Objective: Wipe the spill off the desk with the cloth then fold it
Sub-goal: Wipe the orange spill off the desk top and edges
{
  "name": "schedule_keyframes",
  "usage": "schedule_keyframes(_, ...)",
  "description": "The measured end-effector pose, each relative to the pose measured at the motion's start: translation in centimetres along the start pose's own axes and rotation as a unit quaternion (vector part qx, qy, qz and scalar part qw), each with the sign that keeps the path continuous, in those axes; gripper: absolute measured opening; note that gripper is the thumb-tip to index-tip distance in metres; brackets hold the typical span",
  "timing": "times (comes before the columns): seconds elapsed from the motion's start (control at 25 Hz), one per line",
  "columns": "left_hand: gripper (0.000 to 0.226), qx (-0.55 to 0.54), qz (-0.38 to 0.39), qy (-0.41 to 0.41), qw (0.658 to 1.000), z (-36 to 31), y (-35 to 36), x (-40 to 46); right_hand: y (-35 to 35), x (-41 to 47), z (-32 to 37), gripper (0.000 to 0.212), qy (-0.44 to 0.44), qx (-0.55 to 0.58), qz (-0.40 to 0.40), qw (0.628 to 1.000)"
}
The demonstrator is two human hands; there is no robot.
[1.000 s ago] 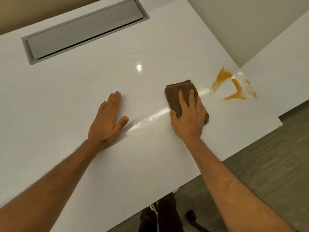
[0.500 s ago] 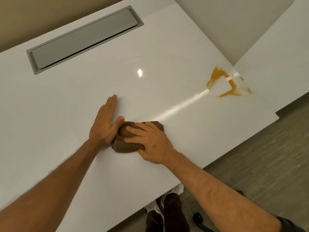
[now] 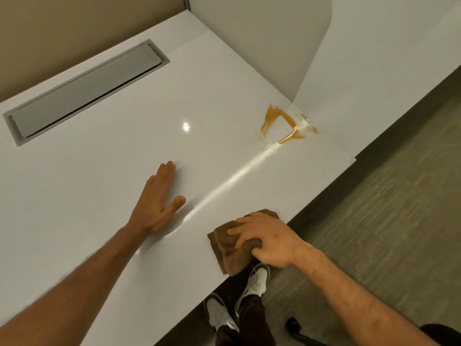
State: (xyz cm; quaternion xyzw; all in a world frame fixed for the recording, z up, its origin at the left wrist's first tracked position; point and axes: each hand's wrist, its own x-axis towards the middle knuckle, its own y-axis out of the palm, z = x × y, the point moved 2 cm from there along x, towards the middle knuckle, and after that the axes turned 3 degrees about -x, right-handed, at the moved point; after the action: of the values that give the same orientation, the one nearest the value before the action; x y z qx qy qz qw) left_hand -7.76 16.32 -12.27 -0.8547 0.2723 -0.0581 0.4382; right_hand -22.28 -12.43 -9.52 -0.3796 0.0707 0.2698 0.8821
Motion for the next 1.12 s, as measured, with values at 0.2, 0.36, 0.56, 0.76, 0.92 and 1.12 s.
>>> schedule_keyframes(0.2, 0.089, 0.003, 0.013, 0.049, 0.999, -4.9, 2.0, 3.7, -7.5, -2.7, -3.8, 0.051, 0.144, 0.166, -0.210, 0.953)
schedule_keyframes(0.36, 0.092, 0.016, 0.015, 0.035, 0.999, -6.7, 2.9, 6.9, -10.6, -2.1, -5.7, 0.061, 0.181, 0.190, -0.375, 0.889)
schedule_keyframes(0.56, 0.090, 0.015, -0.004, -0.022, 1.000, -6.2, 3.9, 9.7, -10.1, -0.6, -9.6, 0.062, 0.248, -0.135, -0.321, 0.904)
schedule_keyframes(0.76, 0.089, 0.104, -0.015, -0.033, 0.994, -6.0, 5.2, 9.8, -9.8, 0.7, -11.2, 0.058, 0.251, -0.113, -0.388, 0.880)
schedule_keyframes(0.92, 0.089, 0.112, -0.012, -0.036, 0.993, -6.0, 5.2, 10.0, -12.3, 0.8, -11.3, 0.043, 0.243, 0.083, -0.460, 0.850)
schedule_keyframes(1.12, 0.090, 0.118, -0.008, -0.034, 0.992, -6.1, 5.2, 9.9, -19.2, 2.6, -13.1, 0.037, 0.230, 0.168, -0.489, 0.824)
